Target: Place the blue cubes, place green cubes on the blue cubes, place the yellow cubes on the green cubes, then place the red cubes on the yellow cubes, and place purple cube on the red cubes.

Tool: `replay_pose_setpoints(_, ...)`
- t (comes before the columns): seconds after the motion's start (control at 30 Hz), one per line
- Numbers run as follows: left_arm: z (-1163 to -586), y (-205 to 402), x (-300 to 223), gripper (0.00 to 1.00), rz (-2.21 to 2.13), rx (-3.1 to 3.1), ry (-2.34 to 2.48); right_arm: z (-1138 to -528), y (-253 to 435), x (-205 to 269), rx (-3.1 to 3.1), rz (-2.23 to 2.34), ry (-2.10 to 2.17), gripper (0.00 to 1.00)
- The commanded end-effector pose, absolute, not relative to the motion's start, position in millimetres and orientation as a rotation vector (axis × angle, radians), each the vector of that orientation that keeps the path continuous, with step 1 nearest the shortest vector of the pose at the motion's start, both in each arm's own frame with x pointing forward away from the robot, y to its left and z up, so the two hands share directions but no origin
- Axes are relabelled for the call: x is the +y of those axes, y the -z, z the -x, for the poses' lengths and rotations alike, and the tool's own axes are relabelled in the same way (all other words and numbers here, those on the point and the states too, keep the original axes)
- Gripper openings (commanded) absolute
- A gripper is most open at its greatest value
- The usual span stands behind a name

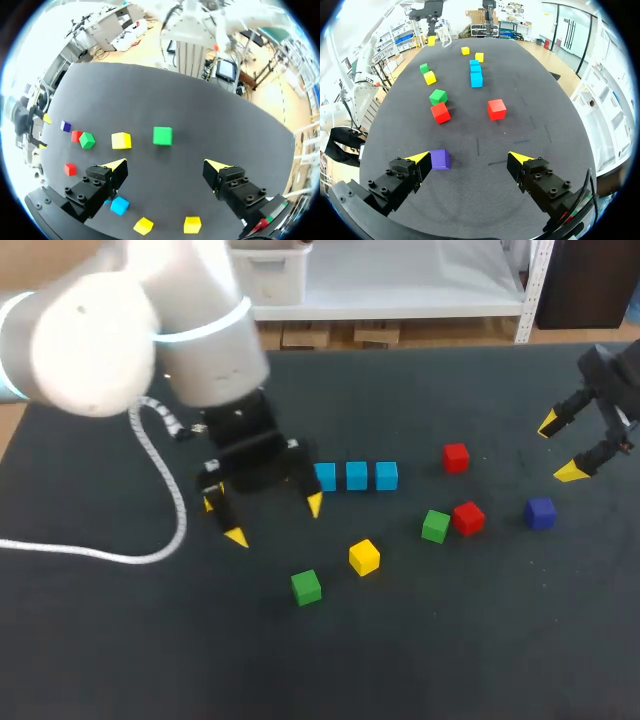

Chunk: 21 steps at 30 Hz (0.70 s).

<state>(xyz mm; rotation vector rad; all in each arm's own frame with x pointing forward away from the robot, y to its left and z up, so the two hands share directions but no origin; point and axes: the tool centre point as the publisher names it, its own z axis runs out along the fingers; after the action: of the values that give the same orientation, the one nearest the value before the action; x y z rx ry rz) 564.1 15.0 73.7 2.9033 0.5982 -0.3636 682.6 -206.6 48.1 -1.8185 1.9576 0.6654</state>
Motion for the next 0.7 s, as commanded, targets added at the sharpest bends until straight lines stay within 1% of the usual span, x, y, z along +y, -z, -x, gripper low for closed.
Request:
replay_pose_setpoints(0.03, -565, -64, -9, 1.00, -2.994, 0.635, 0.392, -683, -48, -207, 1.956, 1.819, -0.666, 1.00)
replay_pose_setpoints(0.27, -551, -49, -15, 1.00, -2.985, 0.620, 0.382, -683, -48, -207, 1.956, 1.819, -0.666, 1.00)
replay_pose_setpoints(0.7, -530, -21, -10, 1.00, -2.927, 0.671, 0.412, -683, -48, -207, 1.956, 1.819, -0.666, 1.00)
